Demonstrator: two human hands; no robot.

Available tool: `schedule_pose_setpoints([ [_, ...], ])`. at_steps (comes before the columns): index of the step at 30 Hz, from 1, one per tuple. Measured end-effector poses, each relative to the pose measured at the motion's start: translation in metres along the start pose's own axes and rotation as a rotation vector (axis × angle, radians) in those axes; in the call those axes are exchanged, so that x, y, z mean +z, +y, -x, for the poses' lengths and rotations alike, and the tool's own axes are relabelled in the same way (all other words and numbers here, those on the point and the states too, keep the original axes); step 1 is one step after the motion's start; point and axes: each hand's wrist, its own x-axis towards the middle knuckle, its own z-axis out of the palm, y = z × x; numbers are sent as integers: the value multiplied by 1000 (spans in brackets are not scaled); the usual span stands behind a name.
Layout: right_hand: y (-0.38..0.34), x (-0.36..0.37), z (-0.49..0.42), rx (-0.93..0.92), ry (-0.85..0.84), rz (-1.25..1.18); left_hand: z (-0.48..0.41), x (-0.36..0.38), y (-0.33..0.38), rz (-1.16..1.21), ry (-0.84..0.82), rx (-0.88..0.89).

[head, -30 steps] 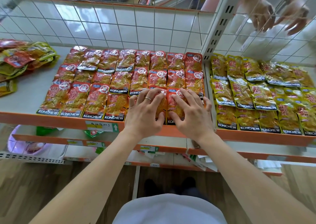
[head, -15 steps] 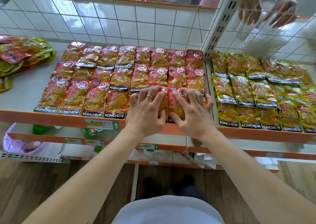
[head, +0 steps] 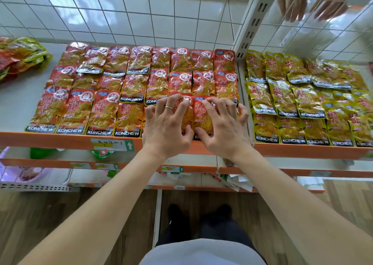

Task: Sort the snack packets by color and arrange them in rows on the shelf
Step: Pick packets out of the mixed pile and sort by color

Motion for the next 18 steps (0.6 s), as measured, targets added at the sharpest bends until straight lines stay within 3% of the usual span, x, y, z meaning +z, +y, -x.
schedule_pose_setpoints([
  [12,4,-16,9,35,52,-128,8,-12,6,13,74,113],
  [18,55,-63,50,-20,158,-174,15,-32,73,-21,115,87],
])
